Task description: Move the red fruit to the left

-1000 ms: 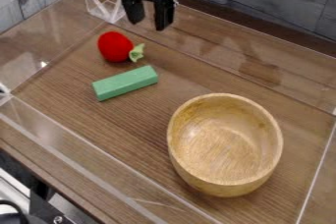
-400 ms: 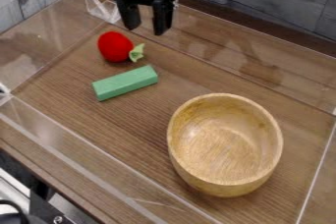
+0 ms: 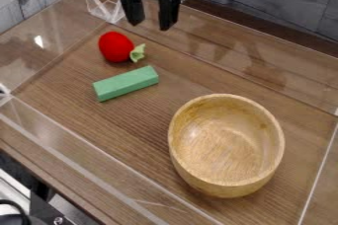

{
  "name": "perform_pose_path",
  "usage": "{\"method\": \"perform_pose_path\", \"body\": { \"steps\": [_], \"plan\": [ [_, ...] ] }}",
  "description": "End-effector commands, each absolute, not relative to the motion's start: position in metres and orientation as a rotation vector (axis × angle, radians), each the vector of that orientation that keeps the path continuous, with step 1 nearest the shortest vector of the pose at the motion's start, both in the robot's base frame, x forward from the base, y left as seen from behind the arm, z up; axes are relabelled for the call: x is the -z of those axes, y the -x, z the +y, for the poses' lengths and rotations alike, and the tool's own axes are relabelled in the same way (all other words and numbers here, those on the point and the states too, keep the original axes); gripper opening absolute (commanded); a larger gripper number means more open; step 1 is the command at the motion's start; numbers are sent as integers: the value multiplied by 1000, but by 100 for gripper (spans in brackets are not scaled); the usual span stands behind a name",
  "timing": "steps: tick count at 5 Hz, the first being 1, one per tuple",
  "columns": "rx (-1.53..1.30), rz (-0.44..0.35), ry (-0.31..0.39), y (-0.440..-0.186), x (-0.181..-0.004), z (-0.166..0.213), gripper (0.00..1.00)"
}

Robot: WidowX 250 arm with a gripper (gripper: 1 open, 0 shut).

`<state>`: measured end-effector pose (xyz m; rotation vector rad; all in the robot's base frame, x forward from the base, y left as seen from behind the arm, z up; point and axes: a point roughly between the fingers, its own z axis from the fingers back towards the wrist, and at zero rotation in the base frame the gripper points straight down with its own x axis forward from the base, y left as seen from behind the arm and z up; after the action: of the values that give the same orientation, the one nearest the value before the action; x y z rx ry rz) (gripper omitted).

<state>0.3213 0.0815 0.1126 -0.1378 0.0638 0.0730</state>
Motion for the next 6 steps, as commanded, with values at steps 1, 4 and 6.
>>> {"method": "perform_pose_path", "body": {
  "steps": [1,4,6],
  "plan": [
    [-88,-2,115,-324,-138,80,100],
    [-70,17,107,-307,-126,53,100],
    [-11,2,98,-307,-105,58,100]
  ]
}}
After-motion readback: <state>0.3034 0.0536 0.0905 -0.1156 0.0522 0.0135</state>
